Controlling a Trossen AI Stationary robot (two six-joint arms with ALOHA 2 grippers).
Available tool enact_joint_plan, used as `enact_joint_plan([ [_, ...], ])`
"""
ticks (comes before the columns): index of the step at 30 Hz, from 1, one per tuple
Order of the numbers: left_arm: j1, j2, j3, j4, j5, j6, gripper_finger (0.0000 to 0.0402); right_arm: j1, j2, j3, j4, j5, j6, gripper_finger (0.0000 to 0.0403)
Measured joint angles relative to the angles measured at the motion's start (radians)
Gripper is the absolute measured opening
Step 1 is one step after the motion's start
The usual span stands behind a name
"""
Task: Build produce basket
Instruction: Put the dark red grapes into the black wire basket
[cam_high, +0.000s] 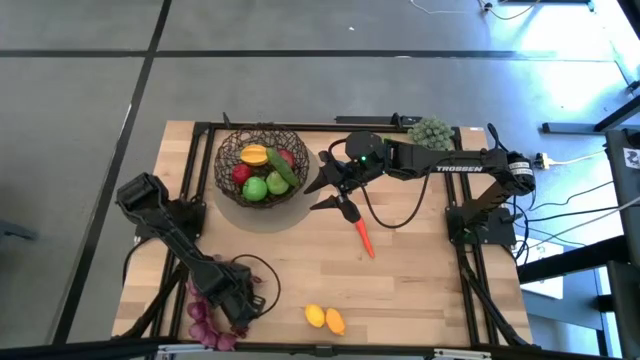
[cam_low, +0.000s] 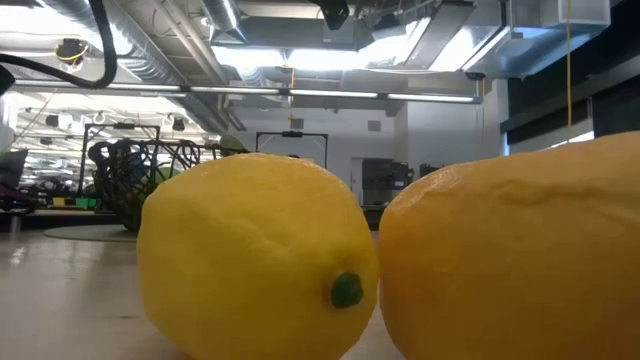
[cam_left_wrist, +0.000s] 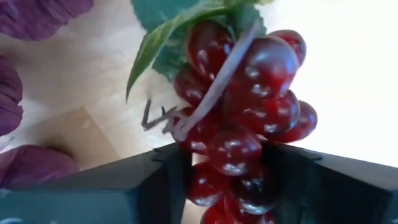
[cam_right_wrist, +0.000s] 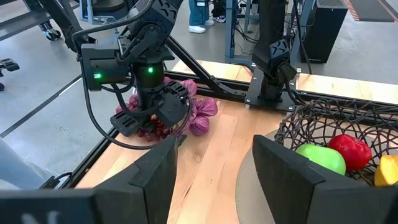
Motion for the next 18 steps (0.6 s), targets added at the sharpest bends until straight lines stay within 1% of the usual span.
enact_joint_plan([
  [4, -0.002, 0.000, 0.005, 0.007, -0.006, 0.028, 0.0103, 0.000, 0.000, 0.000, 0.000, 0.000, 0.000, 0.0204],
  [12, 0.012, 0.000, 0.061, -0.012, -0.046, 0.159, 0.0027, 0.000, 0.000, 0.000, 0.000, 0.000, 0.000, 0.0204],
  [15, 0.025, 0.000, 0.080, -0.021, -0.075, 0.217, 0.0008, 0.000, 0.000, 0.000, 0.001, 0.000, 0.000, 0.0204],
  [18, 0.037, 0.000, 0.098, -0.021, -0.086, 0.282, 0.0005, 0.000, 0.000, 0.000, 0.002, 0.000, 0.006, 0.0204],
])
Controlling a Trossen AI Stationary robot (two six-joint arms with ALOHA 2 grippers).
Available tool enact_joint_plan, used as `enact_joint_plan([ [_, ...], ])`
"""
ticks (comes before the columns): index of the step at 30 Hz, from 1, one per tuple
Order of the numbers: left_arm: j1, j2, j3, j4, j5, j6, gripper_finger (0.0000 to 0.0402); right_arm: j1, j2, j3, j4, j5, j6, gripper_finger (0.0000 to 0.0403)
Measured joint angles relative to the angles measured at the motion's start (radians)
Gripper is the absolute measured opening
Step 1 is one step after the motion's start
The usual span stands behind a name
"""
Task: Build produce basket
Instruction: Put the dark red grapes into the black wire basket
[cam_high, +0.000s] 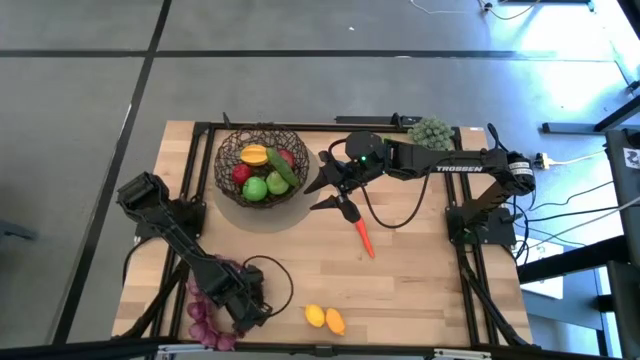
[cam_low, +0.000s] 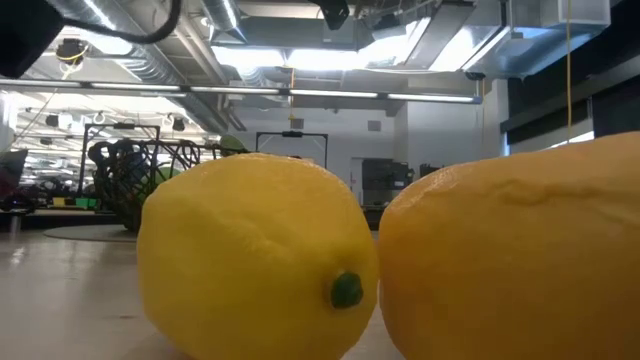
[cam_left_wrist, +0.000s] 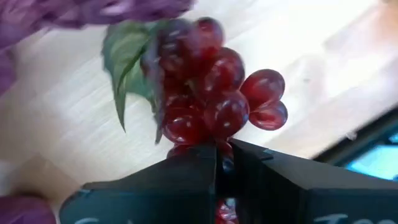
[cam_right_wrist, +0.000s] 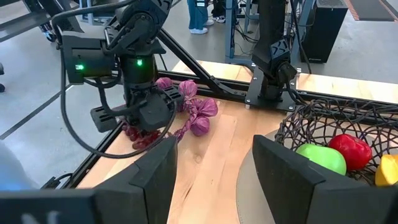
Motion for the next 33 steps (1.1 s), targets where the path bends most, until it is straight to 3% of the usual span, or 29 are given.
enact_joint_plan([
  [9, 0.033, -0.043, 0.019, -0.108, -0.032, 0.139, 0.0002, 0.000, 0.000, 0.000, 0.000, 0.024, 0.020, 0.0204],
  [17, 0.076, -0.158, 0.019, -0.182, -0.141, 0.146, 0.0001, 0.000, -0.030, -0.001, -0.067, 0.280, -0.035, 0.0204],
  [22, 0.115, -0.229, 0.020, -0.176, -0.222, 0.163, 0.0001, 0.000, -0.070, -0.001, -0.123, 0.386, -0.067, 0.0204],
  [27, 0.145, -0.286, 0.019, -0.156, -0.228, 0.232, 0.0000, 0.000, -0.110, -0.001, -0.193, 0.430, -0.092, 0.0204],
  [33, 0.157, -0.343, 0.018, -0.110, -0.156, 0.310, 0.0000, -0.001, -0.125, 0.000, -0.251, 0.428, -0.101, 0.0204],
])
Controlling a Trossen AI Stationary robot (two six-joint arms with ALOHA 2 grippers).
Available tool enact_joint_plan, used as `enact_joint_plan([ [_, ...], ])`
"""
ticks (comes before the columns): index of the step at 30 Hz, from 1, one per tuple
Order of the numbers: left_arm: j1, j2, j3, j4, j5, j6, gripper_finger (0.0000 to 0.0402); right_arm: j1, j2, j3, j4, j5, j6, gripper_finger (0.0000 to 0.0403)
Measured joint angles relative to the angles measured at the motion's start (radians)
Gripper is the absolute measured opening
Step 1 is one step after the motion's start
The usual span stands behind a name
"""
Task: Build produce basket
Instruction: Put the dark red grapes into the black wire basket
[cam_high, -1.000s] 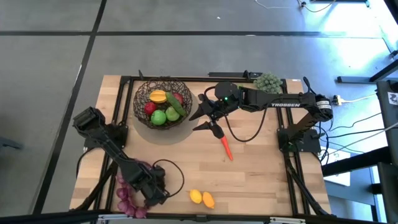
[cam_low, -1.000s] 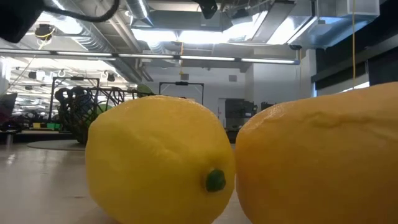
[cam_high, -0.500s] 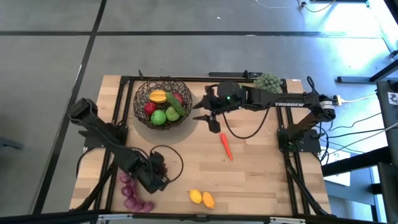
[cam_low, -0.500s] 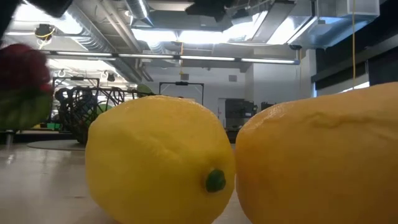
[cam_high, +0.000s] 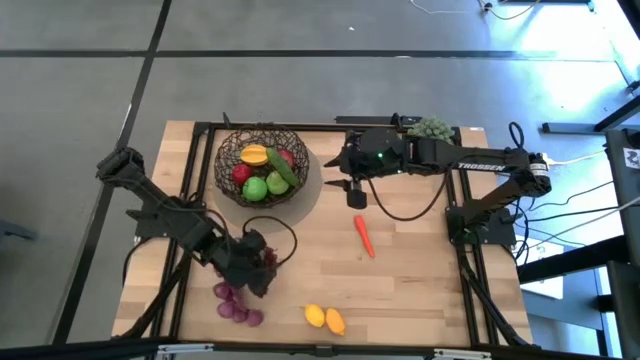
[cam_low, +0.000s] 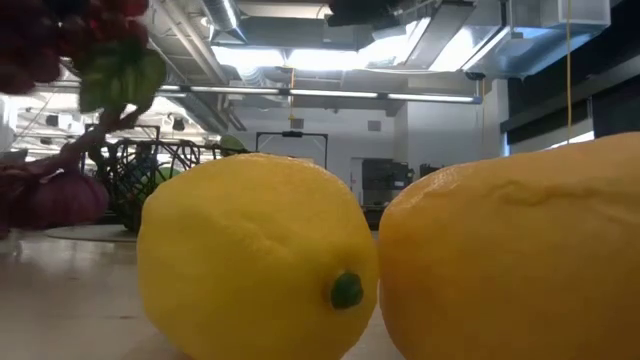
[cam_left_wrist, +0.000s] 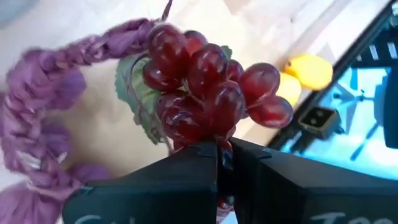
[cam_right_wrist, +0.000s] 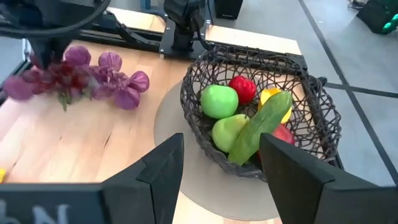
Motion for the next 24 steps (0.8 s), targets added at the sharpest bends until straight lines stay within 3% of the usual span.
enact_joint_plan([
  [6, 0.000, -0.009, 0.000, 0.024, 0.138, 0.005, 0.0000, 0.000, 0.000, 0.000, -0.018, 0.000, -0.009, 0.0204],
  [11, 0.007, 0.022, 0.001, -0.013, 0.186, -0.050, 0.0000, 0.000, 0.000, 0.000, -0.017, 0.000, -0.011, 0.0204],
  [19, 0.022, 0.053, 0.000, -0.020, 0.132, -0.084, 0.0000, 0.000, 0.000, 0.000, -0.035, -0.002, -0.013, 0.0204],
  [24, 0.026, -0.025, 0.002, -0.027, 0.022, -0.114, 0.0000, 0.000, 0.000, 0.000, -0.041, -0.003, -0.013, 0.0204],
])
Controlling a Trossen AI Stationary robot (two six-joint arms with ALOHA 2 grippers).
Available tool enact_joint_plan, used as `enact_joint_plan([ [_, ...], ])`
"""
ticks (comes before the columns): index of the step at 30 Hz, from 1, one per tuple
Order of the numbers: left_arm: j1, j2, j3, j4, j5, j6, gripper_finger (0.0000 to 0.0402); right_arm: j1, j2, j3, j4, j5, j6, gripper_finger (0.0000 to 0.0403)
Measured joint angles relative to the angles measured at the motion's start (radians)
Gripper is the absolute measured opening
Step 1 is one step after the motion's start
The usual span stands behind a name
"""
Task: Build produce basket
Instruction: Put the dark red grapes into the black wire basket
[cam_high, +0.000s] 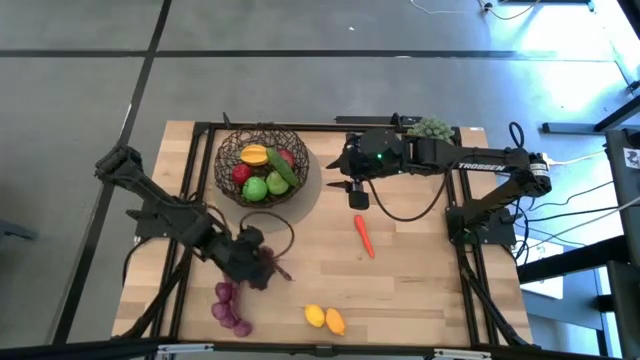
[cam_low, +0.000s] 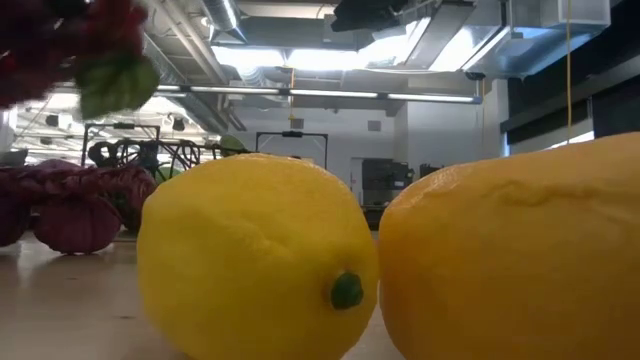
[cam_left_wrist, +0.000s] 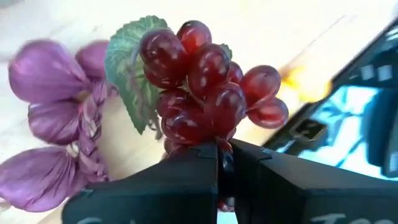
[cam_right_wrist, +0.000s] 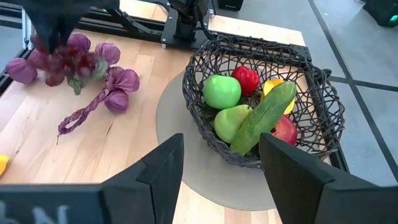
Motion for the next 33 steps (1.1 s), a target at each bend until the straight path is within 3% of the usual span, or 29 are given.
enact_joint_plan([
  [3, 0.012, -0.045, 0.027, -0.051, -0.076, 0.006, 0.0000, 0.000, 0.000, 0.000, 0.000, 0.000, 0.000, 0.0204],
  [7, 0.050, -0.078, 0.101, -0.267, -0.144, 0.007, 0.0000, 0.000, 0.000, 0.000, 0.000, 0.000, 0.000, 0.0204],
  [13, 0.196, -0.083, 0.228, -0.557, -0.298, 0.089, 0.0000, 0.000, 0.000, 0.000, 0.002, 0.000, 0.000, 0.0204],
  [18, 0.355, -0.083, 0.283, -0.582, -0.474, 0.312, 0.0000, 0.000, 0.000, 0.000, 0.003, 0.000, 0.000, 0.0204],
  [26, 0.611, -0.074, 0.286, -0.567, -0.620, 0.610, 0.0000, 0.000, 0.000, 0.000, 0.017, 0.001, 0.000, 0.0204],
  [33, 0.772, -0.074, 0.247, -0.492, -0.585, 0.717, 0.0000, 0.000, 0.000, 0.000, 0.028, 0.001, -0.002, 0.0204],
])
